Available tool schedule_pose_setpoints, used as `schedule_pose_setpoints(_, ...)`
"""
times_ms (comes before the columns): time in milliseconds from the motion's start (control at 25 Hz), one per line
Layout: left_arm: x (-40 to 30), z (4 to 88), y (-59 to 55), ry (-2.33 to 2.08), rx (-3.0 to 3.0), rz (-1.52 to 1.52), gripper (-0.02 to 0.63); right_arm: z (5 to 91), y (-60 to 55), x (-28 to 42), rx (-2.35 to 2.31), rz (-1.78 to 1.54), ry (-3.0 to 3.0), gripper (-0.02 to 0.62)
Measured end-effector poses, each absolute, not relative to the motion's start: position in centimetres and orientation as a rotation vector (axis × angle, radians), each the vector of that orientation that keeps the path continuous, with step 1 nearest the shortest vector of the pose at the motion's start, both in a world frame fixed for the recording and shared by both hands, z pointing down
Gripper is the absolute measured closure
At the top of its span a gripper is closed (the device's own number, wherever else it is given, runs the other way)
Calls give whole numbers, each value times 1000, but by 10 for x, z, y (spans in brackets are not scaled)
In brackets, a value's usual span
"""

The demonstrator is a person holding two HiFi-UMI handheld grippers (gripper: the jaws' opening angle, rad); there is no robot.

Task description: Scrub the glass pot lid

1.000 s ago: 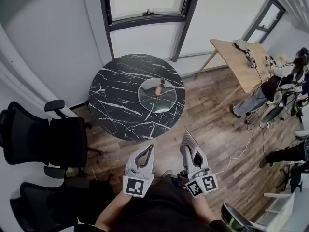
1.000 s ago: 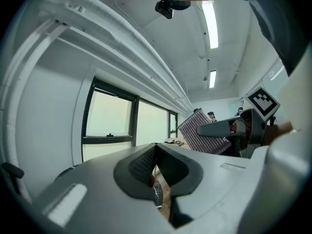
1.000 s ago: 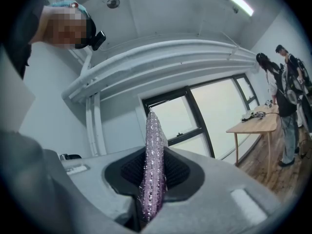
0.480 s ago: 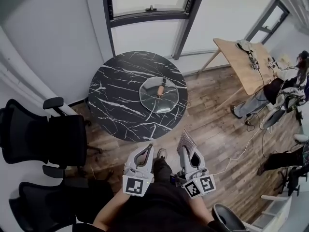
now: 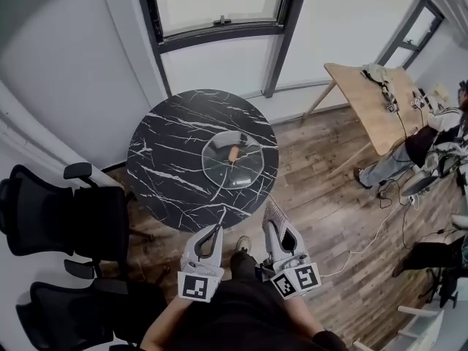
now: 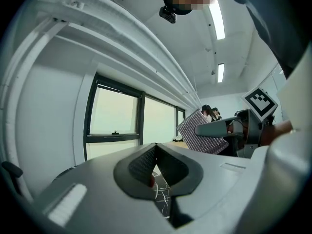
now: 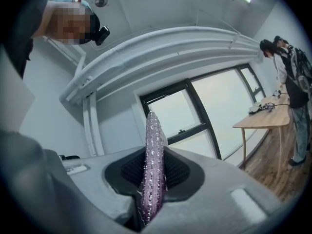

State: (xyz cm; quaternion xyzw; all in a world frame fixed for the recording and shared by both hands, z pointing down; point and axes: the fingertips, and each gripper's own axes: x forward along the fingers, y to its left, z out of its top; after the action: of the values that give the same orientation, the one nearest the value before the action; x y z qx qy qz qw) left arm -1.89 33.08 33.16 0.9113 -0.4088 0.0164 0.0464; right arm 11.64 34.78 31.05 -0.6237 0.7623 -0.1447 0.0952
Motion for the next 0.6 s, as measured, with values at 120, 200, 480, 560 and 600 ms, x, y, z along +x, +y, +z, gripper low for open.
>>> schedule_pose_setpoints(120, 5, 332, 310, -1275, 2783, 66, 603, 314, 329, 137, -1818, -446, 2281, 522)
schedule_pose_setpoints(200, 21, 332, 301, -1294, 2792, 83, 603, 319, 319, 148, -1787, -462, 2308, 522)
schedule_pose_setpoints(480, 56, 338, 284, -1329, 2752, 128, 603, 335, 288, 183, -1746, -512, 2343, 522)
schedule_pose_setpoints(560, 58, 341, 280, -1332, 2740, 156, 603, 337, 283, 190, -1744, -520, 2345, 522)
schedule_pose_setpoints(600, 60, 343, 277, -1336, 2740, 165, 603, 338, 279, 193, -1746, -522, 2348, 522)
